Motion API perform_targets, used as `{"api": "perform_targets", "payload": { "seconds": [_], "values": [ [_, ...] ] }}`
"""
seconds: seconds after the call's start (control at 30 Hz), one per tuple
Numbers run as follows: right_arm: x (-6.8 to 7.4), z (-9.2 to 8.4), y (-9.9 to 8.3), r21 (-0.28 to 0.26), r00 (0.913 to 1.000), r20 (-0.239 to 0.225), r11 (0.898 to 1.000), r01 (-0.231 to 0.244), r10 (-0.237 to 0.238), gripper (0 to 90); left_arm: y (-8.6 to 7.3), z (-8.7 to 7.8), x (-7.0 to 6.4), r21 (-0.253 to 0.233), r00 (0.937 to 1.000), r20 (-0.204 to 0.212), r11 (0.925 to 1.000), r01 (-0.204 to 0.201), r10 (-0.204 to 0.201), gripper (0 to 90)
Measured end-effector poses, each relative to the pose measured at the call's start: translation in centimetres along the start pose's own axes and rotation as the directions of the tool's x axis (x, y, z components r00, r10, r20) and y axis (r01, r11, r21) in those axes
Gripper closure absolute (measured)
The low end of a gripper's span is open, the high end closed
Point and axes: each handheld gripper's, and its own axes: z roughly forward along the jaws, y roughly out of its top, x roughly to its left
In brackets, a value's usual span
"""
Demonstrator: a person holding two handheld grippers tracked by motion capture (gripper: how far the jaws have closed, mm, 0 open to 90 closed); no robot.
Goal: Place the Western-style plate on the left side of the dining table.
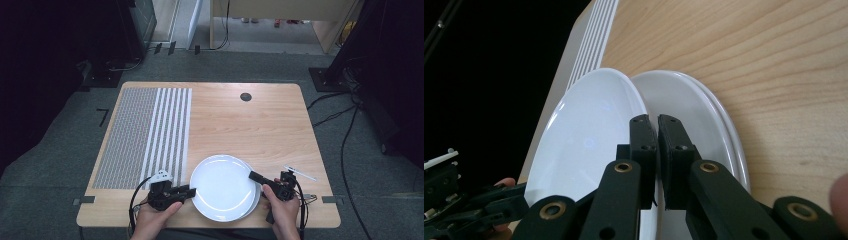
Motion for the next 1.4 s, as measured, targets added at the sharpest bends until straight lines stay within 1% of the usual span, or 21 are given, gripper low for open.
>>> {"api": "perform_targets", "payload": {
  "seconds": [0.07, 0.1, 0.17, 0.23, 0.37, 0.53, 0.67, 0.8, 0.9, 1.17, 1.27, 1.4],
  "values": [
    [0.1, 0.0, 0.3, 0.002, 1.0000, -0.004, 1.000, -0.003, 0.003, 87.4, 0.3, -0.1, 0.0, -0.004, 1.0000, 0.004, 1.0000, 0.001, -0.001, 69.0],
    [0.2, 0.0, 0.4, 0.005, 0.9999, -0.007, 1.000, -0.012, 0.012, 87.4, 0.4, -0.2, 0.0, -0.007, 1.0000, 0.006, 1.0000, 0.002, -0.002, 69.0],
    [0.4, 0.1, 0.7, 0.000, 0.9999, -0.009, 1.000, -0.004, 0.004, 87.4, 0.7, -0.3, 0.1, -0.011, 1.0000, 0.005, 0.9999, -0.001, 0.001, 69.0],
    [0.7, 0.1, 1.0, -0.002, 0.9999, -0.010, 1.000, -0.006, 0.006, 87.5, 1.2, -0.4, 0.1, -0.017, 1.0000, 0.004, 0.9998, -0.003, 0.003, 69.0],
    [1.4, 0.4, 1.8, -0.008, 0.9998, -0.018, 1.000, 0.007, -0.007, 87.6, 2.0, -1.0, 0.4, -0.030, 1.0000, 0.001, 0.9995, -0.006, 0.006, 69.2],
    [2.9, 1.0, 2.8, -0.006, 0.9990, -0.022, 0.999, 0.039, -0.039, 87.7, 2.6, -1.7, 1.0, -0.047, 1.0000, -0.004, 0.9989, 0.004, -0.004, 69.4],
    [3.8, 1.7, 3.3, -0.004, 0.9980, -0.023, 0.998, 0.058, -0.059, 87.8, 2.9, -2.3, 1.6, -0.057, 0.9999, -0.008, 0.9983, 0.012, -0.012, 69.5],
    [4.5, 2.7, 3.7, 0.001, 0.9974, -0.025, 0.998, 0.067, -0.067, 87.8, 3.3, -3.0, 2.1, -0.063, 0.9996, -0.015, 0.9977, 0.022, -0.023, 69.5],
    [5.0, 3.3, 3.9, 0.009, 0.9974, -0.032, 0.998, 0.065, -0.064, 87.8, 3.5, -3.5, 2.6, -0.068, 0.9994, -0.020, 0.9973, 0.027, -0.029, 69.5],
    [6.6, 5.2, 4.7, 0.015, 0.9958, -0.038, 0.996, 0.084, -0.084, 87.8, 4.3, -5.0, 4.0, -0.090, 0.9981, -0.040, 0.9951, 0.042, -0.046, 69.7],
    [7.4, 6.0, 5.0, 0.021, 0.9951, -0.046, 0.996, 0.089, -0.088, 87.9, 4.6, -5.6, 4.6, -0.101, 0.9973, -0.041, 0.9933, 0.056, -0.060, 70.1],
    [8.4, 7.0, 5.4, 0.028, 0.9933, -0.063, 0.995, 0.098, -0.097, 88.0, 4.9, -6.4, 5.4, -0.108, 0.9962, -0.056, 0.9924, 0.060, -0.066, 70.2]
  ]
}}
